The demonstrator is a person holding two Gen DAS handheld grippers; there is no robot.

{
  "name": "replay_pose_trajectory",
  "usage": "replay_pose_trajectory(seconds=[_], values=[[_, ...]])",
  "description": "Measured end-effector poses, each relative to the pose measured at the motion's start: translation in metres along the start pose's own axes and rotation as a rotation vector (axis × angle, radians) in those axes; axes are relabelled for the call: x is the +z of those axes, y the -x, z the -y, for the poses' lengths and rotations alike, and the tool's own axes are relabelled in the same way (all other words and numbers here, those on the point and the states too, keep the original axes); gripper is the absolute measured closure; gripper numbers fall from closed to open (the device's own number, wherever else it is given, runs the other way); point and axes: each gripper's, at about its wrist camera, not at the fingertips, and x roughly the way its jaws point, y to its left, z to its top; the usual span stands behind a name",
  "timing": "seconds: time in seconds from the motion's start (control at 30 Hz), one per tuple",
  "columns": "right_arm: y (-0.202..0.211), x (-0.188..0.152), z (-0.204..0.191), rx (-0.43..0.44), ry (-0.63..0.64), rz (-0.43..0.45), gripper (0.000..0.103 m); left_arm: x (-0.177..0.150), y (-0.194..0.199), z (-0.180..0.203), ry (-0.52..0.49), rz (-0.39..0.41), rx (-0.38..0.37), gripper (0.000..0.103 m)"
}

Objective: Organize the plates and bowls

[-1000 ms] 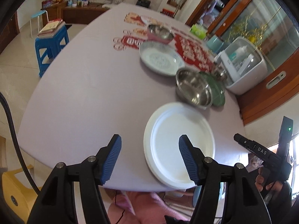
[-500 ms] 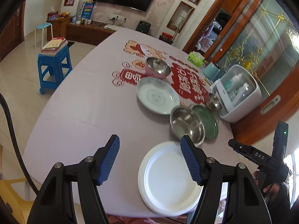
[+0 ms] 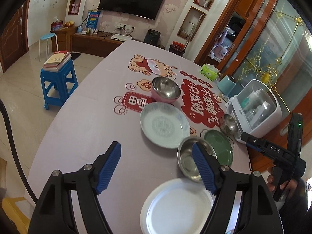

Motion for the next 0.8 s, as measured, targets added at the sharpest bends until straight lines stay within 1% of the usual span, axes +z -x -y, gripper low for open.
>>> replay_pose_trajectory(seconds=[0.1,0.27,0.4,0.5,0.6,0.7,0.8], values=[[-0.016,0.019,0.003,0.021,0.017,-0.010,0.038,0.012,-0.013,0.004,0.003,-0.005,0.012,0.028],[-0.043,0.041,0.008,0.059,0.034,-0.040,0.037,0.025,-0.038,0.009,0.018,-0.017,0.034,0.028],[-0.067,0.049,0.016,0.088,0.020,-0.074,0.036,0.033,-0.062,0.010,0.036,-0.034,0.051,0.028],[-0.087,0.052,0.024,0.137,-0.005,-0.113,0.036,0.037,-0.079,0.009,0.044,-0.062,0.063,0.028],[-0.104,0.051,0.028,0.145,-0.021,-0.160,0.036,0.038,-0.098,0.007,0.064,-0.089,0.081,0.028],[-0.119,0.053,0.031,0.176,-0.030,-0.196,0.036,0.038,-0.116,0.006,0.083,-0.115,0.087,0.028],[-0.135,0.055,0.036,0.167,-0.047,-0.224,0.036,0.036,-0.134,0.004,0.098,-0.138,0.102,0.028]])
